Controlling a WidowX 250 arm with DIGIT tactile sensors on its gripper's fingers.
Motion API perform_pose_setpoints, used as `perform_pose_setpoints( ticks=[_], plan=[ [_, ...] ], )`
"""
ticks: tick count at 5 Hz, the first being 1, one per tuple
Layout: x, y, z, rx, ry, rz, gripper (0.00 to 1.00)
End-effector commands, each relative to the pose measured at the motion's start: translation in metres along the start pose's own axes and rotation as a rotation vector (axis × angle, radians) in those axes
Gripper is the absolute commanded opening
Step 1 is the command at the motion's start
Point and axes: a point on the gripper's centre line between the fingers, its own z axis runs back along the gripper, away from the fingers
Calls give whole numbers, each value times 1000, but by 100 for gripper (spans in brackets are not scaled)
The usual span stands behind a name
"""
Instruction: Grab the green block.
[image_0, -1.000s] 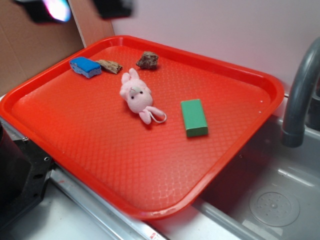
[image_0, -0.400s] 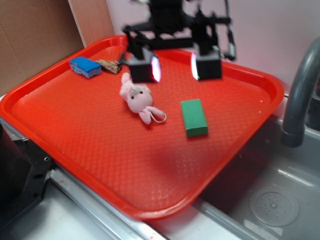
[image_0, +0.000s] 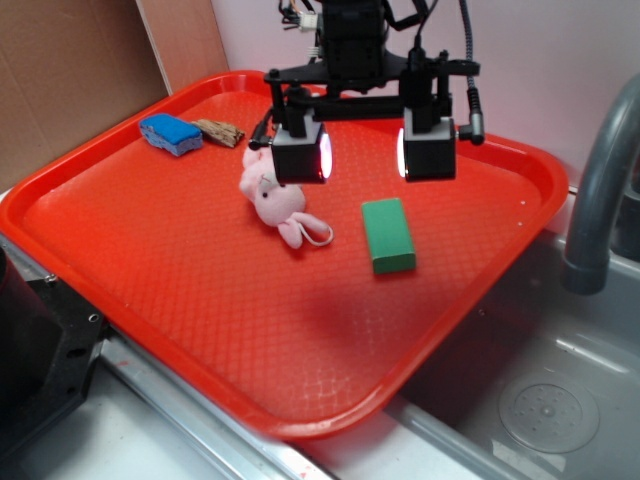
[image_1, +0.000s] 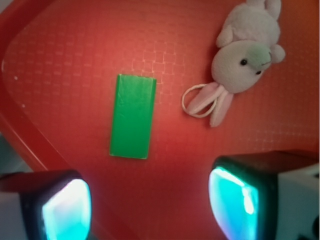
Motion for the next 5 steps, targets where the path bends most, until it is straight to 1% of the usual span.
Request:
perform_pose_setpoints(
  ticks=[1, 2, 3, 4, 5],
  plan=[
    [13, 10, -31, -3, -70, 26, 100],
    [16, 2, -58, -67, -9, 21, 100],
    [21, 1, -72, -70, 10, 13, 100],
    [24, -7, -74, -42, 12, -6, 100],
    [27, -8, -66, -48, -4, -7, 100]
  ],
)
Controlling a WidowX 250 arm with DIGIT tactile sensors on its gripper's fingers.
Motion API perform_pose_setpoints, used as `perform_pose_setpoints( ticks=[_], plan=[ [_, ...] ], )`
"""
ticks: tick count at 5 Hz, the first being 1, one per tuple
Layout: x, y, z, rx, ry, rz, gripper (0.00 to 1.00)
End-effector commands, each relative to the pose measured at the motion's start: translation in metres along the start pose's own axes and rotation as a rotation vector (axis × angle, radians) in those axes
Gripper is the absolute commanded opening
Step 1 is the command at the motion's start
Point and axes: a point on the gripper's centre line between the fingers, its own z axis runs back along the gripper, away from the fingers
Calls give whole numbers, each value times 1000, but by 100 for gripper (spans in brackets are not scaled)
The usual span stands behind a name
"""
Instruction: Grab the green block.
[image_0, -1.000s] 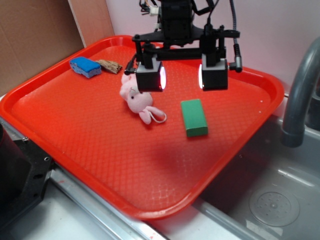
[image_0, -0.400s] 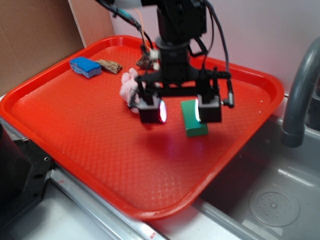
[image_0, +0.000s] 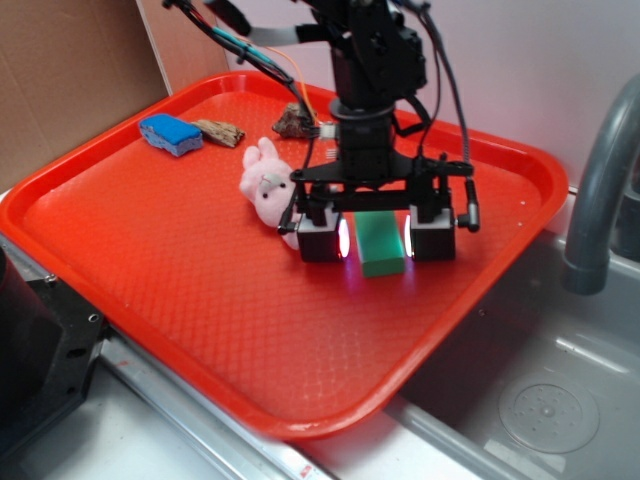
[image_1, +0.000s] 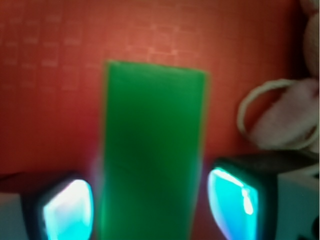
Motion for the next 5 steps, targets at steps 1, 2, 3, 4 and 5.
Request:
perform_pose_setpoints(
  ticks=[1, 2, 3, 4, 5],
  plan=[
    [1, 10, 14, -8, -34, 46, 100],
    [-2, 17, 13, 15, -51, -43, 0],
    [25, -7, 42, 37, -35, -217, 0],
    [23, -8, 91, 63, -89, -455, 0],
    [17, -8, 140, 134, -142, -576, 0]
  ],
)
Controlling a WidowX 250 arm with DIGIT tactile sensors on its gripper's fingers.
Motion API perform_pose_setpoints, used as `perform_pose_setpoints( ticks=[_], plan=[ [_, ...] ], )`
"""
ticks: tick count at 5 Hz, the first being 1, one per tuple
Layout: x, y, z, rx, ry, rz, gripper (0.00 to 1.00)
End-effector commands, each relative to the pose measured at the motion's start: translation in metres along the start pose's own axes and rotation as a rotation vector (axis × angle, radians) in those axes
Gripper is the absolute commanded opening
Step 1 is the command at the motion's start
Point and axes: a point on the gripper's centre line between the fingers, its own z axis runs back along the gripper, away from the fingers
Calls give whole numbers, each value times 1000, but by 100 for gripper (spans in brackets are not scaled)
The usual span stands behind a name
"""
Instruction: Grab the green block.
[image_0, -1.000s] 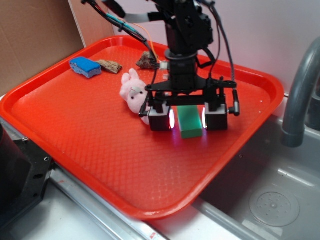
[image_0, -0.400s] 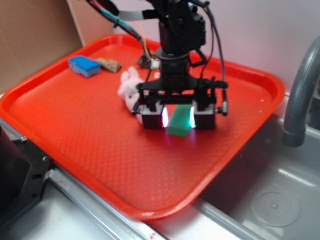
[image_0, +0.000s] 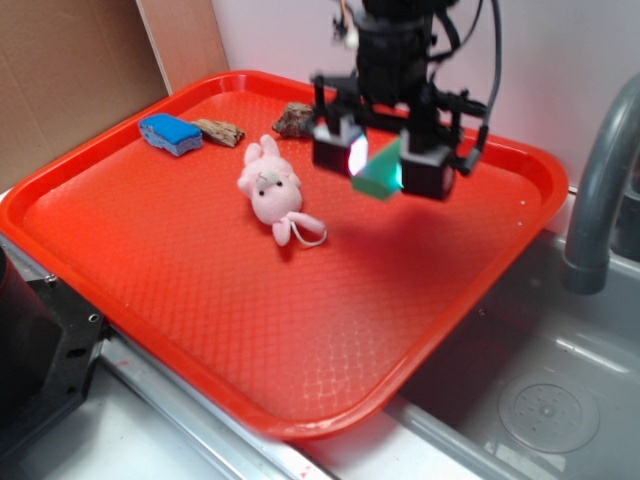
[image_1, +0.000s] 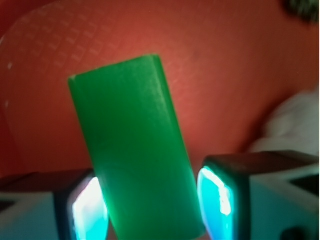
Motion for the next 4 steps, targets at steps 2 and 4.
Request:
perform_pose_setpoints(
  ticks=[2, 4],
  plan=[
    [-33, 46, 129, 38, -16, 55, 0],
    [-54, 54, 138, -98, -154, 71, 0]
  ],
)
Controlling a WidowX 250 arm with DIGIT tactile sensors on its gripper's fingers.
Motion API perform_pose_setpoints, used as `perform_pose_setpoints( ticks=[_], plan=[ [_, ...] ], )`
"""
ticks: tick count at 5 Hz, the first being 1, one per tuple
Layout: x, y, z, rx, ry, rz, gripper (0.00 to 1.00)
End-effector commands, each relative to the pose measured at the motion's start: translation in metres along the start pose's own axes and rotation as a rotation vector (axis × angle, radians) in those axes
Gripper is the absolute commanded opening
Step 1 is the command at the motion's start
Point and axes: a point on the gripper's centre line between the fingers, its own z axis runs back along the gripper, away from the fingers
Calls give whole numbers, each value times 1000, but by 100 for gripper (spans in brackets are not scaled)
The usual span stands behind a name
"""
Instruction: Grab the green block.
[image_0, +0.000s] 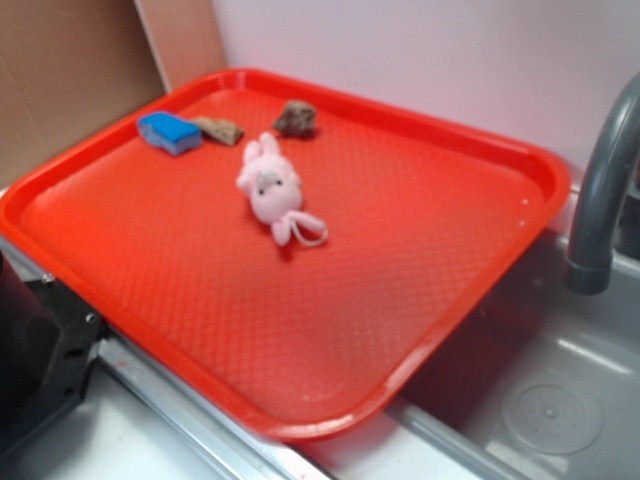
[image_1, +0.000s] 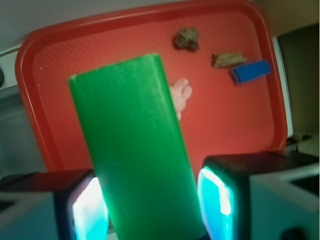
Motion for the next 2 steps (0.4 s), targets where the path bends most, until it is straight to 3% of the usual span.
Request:
perform_pose_setpoints(
  ticks=[1, 2],
  plan=[
    [-9, 18, 20, -160, -215, 78, 0],
    [-7, 20, 11, -116, -172, 116, 0]
  ],
)
